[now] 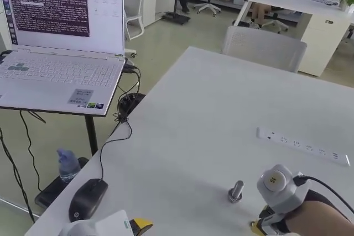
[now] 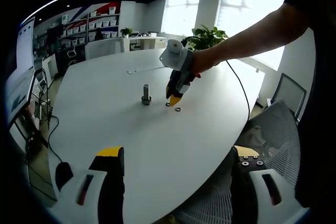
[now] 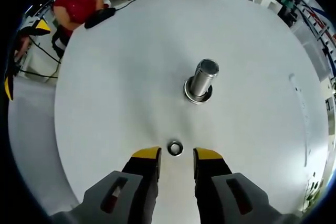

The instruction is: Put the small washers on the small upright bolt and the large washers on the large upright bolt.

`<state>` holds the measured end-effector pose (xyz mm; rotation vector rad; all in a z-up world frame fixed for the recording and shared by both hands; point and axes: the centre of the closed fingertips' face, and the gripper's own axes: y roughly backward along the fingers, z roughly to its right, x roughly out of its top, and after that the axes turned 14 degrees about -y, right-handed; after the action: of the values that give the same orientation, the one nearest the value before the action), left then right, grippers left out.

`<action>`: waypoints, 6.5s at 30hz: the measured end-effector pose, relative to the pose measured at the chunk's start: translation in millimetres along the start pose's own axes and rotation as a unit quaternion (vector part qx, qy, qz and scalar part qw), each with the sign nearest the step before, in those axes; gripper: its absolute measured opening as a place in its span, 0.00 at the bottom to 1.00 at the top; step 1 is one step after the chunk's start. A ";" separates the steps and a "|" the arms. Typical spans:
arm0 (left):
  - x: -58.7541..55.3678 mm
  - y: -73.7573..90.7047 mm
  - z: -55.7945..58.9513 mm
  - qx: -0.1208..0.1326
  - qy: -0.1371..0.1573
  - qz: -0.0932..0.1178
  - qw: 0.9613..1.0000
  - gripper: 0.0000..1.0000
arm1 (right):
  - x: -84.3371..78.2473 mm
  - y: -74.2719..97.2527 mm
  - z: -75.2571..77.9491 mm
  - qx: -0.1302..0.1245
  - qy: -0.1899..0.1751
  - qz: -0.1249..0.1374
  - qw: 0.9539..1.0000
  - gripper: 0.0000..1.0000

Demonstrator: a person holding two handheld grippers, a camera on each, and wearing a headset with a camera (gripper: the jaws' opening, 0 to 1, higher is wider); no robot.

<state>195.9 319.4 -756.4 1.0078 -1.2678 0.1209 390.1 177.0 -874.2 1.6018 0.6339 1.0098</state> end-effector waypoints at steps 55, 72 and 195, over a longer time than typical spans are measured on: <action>-11.8 7.2 5.2 -0.008 0.000 -0.020 1.000 0.78 | -3.7 -6.1 -3.1 -0.016 -0.019 -0.015 1.000 0.13; -0.9 7.6 -3.6 0.014 0.001 -0.002 1.000 0.82 | -7.0 16.2 -3.1 -0.003 -0.030 -0.008 1.000 0.13; -22.4 -13.2 -0.9 -0.005 0.025 -0.040 0.999 0.87 | -18.0 19.4 58.3 -0.030 -0.034 -0.015 0.999 0.13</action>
<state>196.4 322.1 -782.3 1.0396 -1.1807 0.0781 429.5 127.6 -863.8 1.5629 0.5743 0.9410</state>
